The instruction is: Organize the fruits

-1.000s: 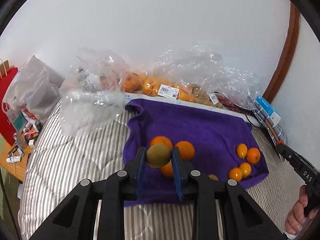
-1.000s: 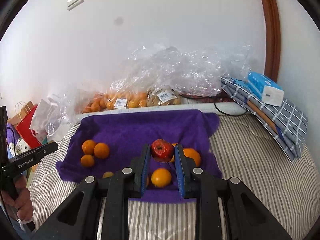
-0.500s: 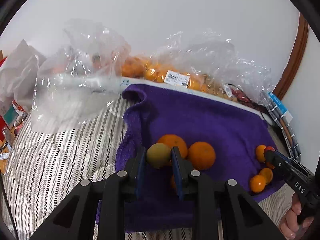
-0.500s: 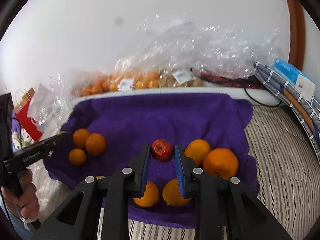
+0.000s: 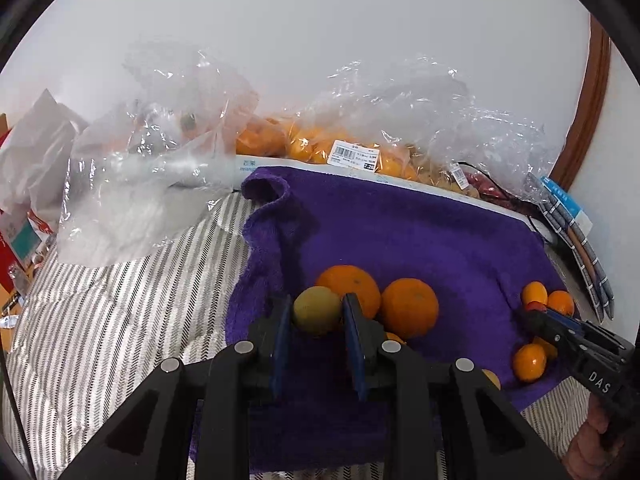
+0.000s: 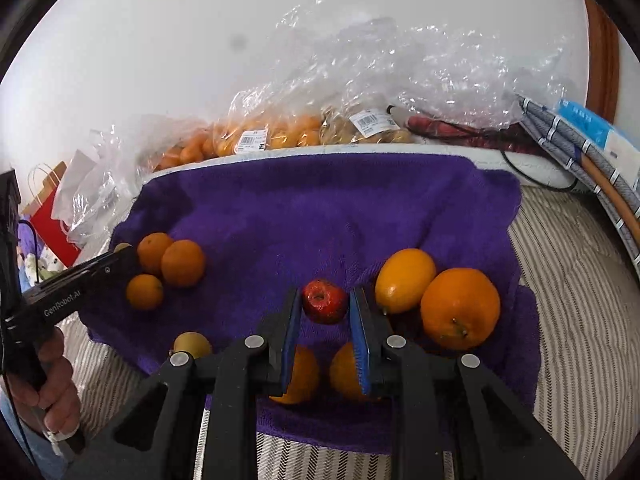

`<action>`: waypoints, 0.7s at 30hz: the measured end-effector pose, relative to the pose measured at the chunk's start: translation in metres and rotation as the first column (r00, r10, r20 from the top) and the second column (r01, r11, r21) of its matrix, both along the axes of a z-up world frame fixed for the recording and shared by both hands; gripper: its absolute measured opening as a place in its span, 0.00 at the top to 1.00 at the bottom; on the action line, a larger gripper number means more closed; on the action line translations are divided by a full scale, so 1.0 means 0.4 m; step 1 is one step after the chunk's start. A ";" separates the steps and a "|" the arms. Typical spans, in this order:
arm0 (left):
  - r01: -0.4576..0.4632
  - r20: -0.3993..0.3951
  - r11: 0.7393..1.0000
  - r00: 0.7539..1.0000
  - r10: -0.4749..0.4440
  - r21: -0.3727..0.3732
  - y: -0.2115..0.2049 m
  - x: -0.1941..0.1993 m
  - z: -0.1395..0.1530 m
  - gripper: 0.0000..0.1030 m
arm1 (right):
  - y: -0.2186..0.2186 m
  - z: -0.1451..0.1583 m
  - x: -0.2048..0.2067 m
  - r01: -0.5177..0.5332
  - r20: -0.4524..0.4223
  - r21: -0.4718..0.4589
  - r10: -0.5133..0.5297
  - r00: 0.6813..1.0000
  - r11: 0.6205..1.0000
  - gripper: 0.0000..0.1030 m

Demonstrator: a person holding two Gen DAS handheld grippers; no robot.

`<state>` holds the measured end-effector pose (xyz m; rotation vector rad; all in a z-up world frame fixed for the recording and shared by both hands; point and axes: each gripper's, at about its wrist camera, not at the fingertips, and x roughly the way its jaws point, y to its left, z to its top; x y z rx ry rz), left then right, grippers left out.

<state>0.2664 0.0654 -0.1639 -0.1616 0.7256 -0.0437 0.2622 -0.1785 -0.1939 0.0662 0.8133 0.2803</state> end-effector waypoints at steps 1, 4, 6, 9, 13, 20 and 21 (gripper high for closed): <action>0.000 0.001 1.000 1.000 0.000 0.000 0.000 0.001 0.000 0.76 | -0.001 -0.001 -0.001 -0.001 0.000 0.004 0.001 1.000 1.000 0.76; 0.000 0.005 1.000 1.000 0.000 0.004 -0.001 0.003 -0.001 0.76 | -0.002 -0.001 -0.004 0.005 0.008 0.003 -0.005 1.000 1.000 0.76; 0.001 0.007 1.000 1.000 -0.001 0.004 -0.002 0.003 -0.001 0.76 | -0.002 -0.001 -0.005 0.010 0.010 0.002 -0.010 1.000 1.000 0.76; 0.004 0.011 1.000 1.000 -0.004 0.004 -0.002 0.002 -0.001 0.76 | -0.007 0.000 -0.006 0.021 0.006 0.003 -0.021 1.000 1.000 0.65; 0.015 0.010 1.000 1.000 -0.015 0.006 -0.005 0.001 0.000 0.76 | -0.021 0.003 -0.010 0.044 0.013 0.020 -0.044 0.999 0.999 0.53; 0.041 0.065 0.999 0.997 -0.041 0.011 -0.019 -0.023 0.026 0.53 | -0.050 0.033 -0.021 0.083 0.041 0.071 -0.086 0.995 0.994 0.44; 0.043 0.077 0.999 0.996 -0.044 0.015 -0.021 -0.028 0.031 0.52 | -0.052 0.041 -0.023 0.092 0.041 0.071 -0.095 0.995 0.993 0.44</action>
